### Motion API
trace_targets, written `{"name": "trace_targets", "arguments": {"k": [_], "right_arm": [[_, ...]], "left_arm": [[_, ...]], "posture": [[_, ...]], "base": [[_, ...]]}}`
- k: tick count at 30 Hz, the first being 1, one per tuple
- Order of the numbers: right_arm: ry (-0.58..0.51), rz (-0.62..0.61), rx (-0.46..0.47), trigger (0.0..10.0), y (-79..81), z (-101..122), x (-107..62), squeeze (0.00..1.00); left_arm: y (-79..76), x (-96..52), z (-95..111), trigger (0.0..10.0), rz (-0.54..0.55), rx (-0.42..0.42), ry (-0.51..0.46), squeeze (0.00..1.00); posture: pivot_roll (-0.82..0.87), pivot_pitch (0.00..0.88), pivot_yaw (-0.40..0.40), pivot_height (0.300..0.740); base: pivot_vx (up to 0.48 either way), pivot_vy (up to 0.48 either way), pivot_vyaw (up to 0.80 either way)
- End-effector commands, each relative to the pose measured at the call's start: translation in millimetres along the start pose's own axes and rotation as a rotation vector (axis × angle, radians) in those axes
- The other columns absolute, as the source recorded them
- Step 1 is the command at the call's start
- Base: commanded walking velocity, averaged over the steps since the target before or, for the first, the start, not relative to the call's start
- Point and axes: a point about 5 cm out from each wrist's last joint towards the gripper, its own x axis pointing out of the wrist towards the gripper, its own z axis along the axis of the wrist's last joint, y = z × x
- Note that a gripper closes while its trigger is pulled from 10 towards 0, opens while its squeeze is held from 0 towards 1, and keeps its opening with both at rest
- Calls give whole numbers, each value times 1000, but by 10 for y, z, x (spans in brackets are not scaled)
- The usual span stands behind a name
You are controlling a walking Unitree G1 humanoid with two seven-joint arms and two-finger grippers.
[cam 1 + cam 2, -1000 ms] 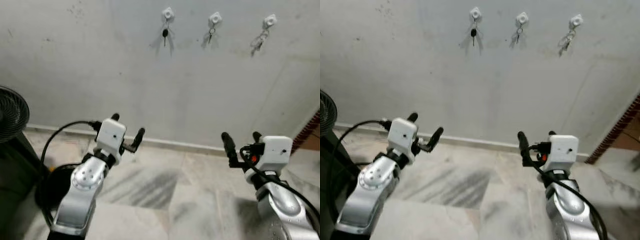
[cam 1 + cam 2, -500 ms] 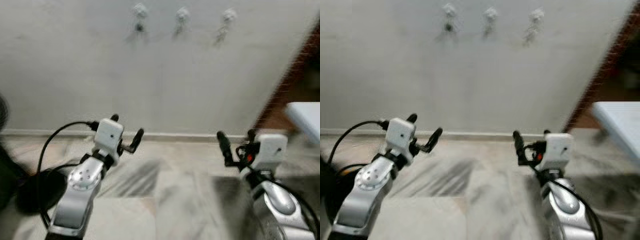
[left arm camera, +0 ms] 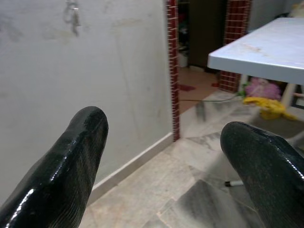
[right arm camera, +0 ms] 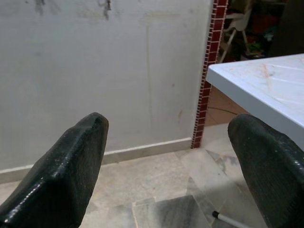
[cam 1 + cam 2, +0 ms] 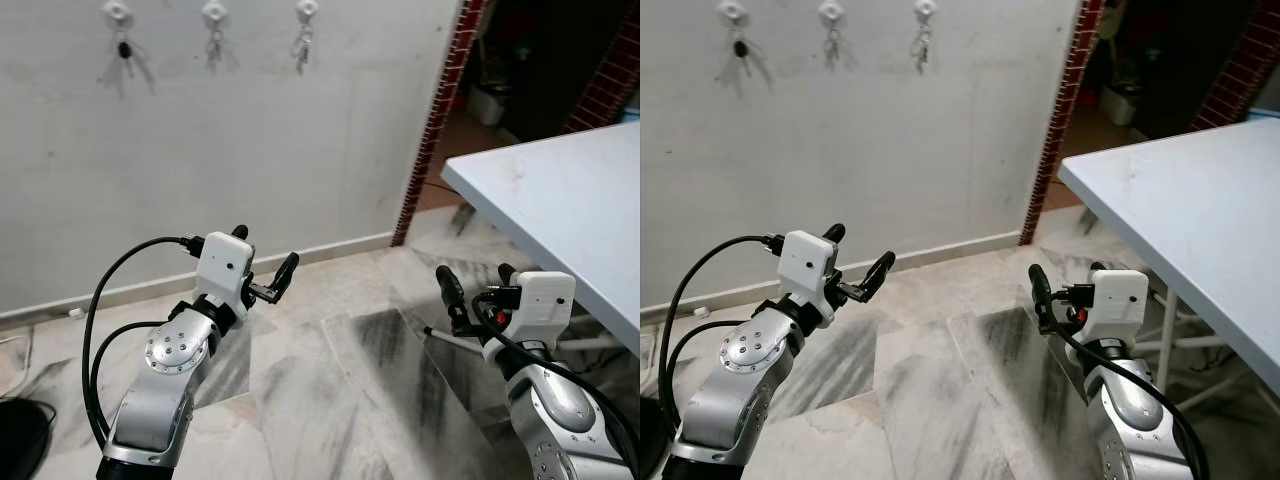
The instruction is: Hang keys on a hook
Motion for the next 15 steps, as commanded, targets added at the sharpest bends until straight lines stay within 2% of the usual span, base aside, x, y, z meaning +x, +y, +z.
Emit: {"name": "trace_targets", "arguments": {"k": [1,9,15], "right_arm": [[-18,0,0,10000,13,52,0,0],[-23,8,0,10000,33,59,1,0],[-26,2,1,10000,18,68,-10,0]], "left_arm": [[28,21,48,10000,0,-5,-12,0],[99,142,111,10000,-9,1,-35,0],[209,197,144,10000,7,18,-43,0]], "posture": [[129,0,-27,740],[120,0,-23,740],[113,0,-20,740]], "base": [[0,0,-788],[0,0,-755],[0,0,0]]}}
